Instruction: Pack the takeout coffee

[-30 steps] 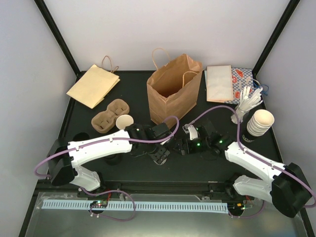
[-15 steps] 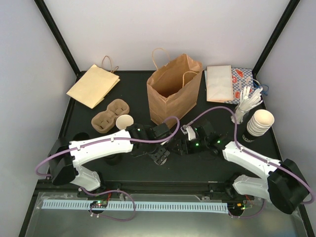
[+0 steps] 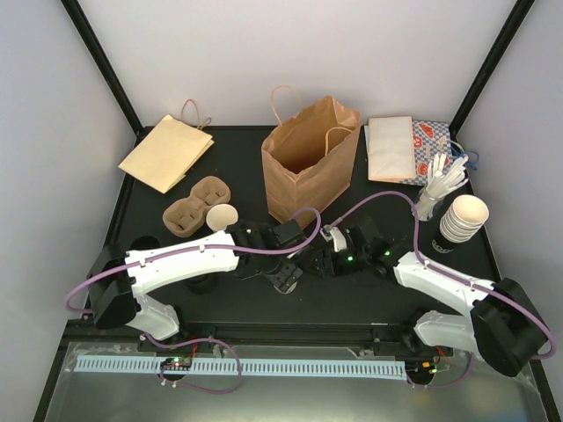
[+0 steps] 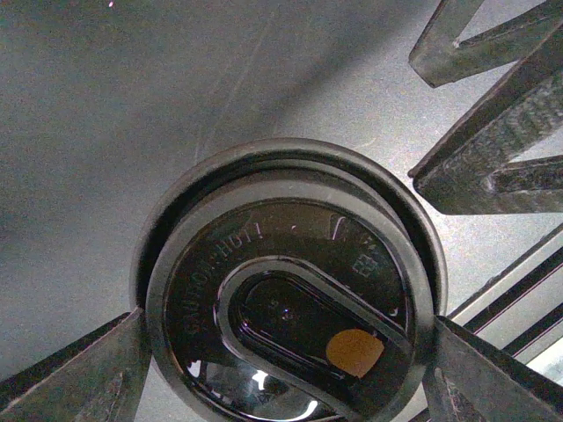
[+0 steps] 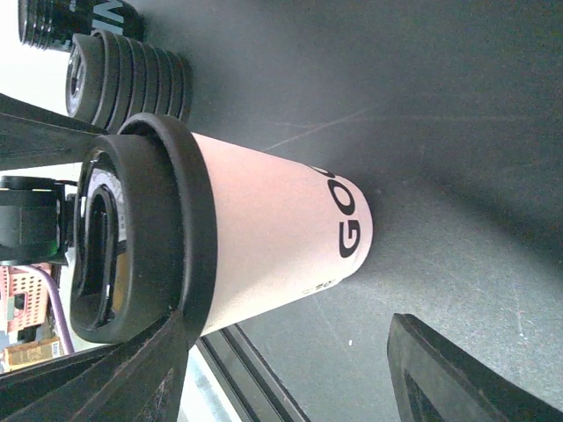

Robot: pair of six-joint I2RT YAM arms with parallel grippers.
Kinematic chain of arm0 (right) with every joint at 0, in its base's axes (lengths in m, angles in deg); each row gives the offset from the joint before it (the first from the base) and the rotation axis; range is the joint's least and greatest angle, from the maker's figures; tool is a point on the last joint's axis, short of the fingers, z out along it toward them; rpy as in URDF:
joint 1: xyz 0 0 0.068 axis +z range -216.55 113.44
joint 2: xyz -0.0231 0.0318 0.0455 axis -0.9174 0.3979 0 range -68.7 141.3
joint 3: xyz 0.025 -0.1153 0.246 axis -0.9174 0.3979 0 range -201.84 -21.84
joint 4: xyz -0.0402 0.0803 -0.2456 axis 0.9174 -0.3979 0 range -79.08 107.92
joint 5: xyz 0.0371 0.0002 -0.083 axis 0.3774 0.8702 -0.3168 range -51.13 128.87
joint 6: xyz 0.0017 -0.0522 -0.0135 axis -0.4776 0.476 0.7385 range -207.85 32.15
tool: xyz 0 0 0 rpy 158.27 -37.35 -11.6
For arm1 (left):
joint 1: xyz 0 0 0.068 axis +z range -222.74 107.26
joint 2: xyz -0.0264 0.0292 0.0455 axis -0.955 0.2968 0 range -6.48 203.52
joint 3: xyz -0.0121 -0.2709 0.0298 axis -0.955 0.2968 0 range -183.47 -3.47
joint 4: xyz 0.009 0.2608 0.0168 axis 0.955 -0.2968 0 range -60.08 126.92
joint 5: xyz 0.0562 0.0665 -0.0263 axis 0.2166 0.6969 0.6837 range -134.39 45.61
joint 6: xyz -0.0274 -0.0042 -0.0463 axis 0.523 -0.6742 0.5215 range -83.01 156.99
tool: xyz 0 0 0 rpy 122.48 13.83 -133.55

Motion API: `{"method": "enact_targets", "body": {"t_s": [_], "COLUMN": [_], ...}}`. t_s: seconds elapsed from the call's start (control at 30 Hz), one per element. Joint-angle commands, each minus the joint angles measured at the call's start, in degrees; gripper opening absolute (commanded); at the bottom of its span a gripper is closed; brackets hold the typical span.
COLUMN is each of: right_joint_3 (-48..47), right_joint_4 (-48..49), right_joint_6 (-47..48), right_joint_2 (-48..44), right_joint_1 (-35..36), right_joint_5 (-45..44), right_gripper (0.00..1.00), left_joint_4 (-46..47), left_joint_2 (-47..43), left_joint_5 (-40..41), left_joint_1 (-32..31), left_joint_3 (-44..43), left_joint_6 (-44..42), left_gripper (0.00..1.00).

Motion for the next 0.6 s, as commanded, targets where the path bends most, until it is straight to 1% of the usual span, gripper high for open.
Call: {"method": "enact_targets", "body": {"t_s": [0.0, 0.4, 0.57], "right_joint_3": [-0.01, 0.10, 1.60], "right_joint_4": [2.94, 5.80, 5.18], "right_joint_6": [-0.50, -0.90, -0.67], "right_joint_2": [-0.45, 4.18, 6.63], "right_joint_1": [-0.22, -0.20, -0.27], "right_joint_5": [2.18, 4.08, 1.10], "right_gripper": [0.64, 0.64, 0.63], "left_joint_4": [-1.36, -1.38, -0.80], "left_joint_2": [0.89, 1.92, 2.14], "left_joint_5": [0.70, 0.51, 0.06], "left_joint_1": [-0.33, -0.26, -0.26], "left_joint_3": [-1.04, -1.05, -0.46], "left_joint_6": [0.63, 0.27, 0.24], "left_gripper": [0.84, 0.84, 0.84]}}
